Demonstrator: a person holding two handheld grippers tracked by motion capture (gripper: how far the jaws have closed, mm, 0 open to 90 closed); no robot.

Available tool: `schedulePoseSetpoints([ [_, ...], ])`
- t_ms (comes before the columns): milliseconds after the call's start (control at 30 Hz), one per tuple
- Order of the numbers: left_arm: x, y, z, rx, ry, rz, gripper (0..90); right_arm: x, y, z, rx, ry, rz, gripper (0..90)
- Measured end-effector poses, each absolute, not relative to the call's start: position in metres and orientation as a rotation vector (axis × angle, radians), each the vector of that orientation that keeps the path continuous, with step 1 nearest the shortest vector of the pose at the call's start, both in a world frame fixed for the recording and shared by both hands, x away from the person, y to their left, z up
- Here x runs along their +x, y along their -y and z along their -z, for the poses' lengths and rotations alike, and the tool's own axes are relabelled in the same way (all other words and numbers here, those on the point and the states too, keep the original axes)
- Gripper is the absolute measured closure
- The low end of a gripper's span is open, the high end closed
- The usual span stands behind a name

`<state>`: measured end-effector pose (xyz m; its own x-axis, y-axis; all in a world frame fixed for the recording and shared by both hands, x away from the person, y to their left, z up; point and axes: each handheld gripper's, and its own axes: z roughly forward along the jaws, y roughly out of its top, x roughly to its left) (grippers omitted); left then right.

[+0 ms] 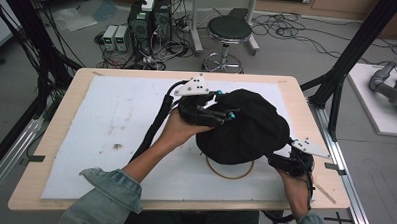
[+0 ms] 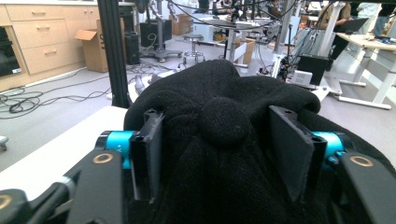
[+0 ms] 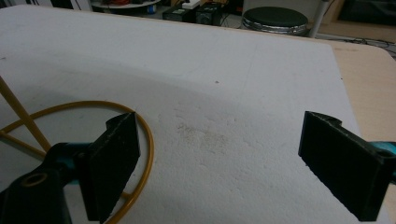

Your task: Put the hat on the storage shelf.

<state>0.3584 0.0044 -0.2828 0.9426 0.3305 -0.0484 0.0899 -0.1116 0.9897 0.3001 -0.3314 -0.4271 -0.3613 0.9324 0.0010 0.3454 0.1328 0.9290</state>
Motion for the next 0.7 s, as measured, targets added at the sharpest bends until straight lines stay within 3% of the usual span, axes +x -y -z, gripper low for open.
schedulePoseSetpoints([
  [367,0.355,-0.022,0.279,1.649,-0.315,-0.259,34.0,0.3,0.331,0.427,1.231,-1.799,-1.218,12.4],
  [700,0.351,-0.078,0.284,1.624,-0.409,-0.355,31.6,0.3,0.332,0.427,1.239,-1.791,-1.219,12.4],
])
